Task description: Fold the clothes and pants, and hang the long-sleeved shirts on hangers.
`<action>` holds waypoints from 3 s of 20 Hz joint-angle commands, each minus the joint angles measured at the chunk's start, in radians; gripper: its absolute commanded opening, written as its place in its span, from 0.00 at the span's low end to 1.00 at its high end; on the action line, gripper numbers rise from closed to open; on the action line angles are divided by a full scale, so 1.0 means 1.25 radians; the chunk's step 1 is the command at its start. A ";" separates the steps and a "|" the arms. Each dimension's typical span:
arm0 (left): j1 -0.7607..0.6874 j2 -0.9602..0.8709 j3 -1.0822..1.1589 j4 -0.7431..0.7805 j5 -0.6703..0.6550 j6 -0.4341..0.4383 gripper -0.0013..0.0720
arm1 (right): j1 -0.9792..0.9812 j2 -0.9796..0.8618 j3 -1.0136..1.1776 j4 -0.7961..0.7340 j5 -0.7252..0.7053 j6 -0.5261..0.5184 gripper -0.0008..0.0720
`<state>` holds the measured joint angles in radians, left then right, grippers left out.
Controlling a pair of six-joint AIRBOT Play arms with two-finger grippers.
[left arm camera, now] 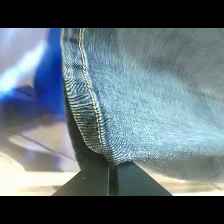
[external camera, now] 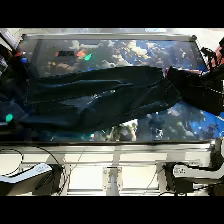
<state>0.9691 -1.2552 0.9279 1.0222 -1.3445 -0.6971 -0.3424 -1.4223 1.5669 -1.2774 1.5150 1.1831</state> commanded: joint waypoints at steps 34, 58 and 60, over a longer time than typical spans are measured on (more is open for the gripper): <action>-0.208 0.045 0.283 0.439 -0.099 -0.244 0.06 | -0.031 -0.218 -0.216 0.124 -0.022 -0.410 0.06; -0.049 0.050 0.059 0.292 -0.080 -0.204 0.06 | -0.329 0.146 -0.532 -0.008 -0.005 -0.255 0.06; -0.049 0.073 0.059 0.246 -0.071 -0.157 0.06 | -0.359 0.175 -0.532 0.000 -0.016 -0.255 0.06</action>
<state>0.9115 -1.1877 1.0176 1.3678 -1.4414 -0.9413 -0.7635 -1.2438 0.9272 -1.2293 1.5188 0.8448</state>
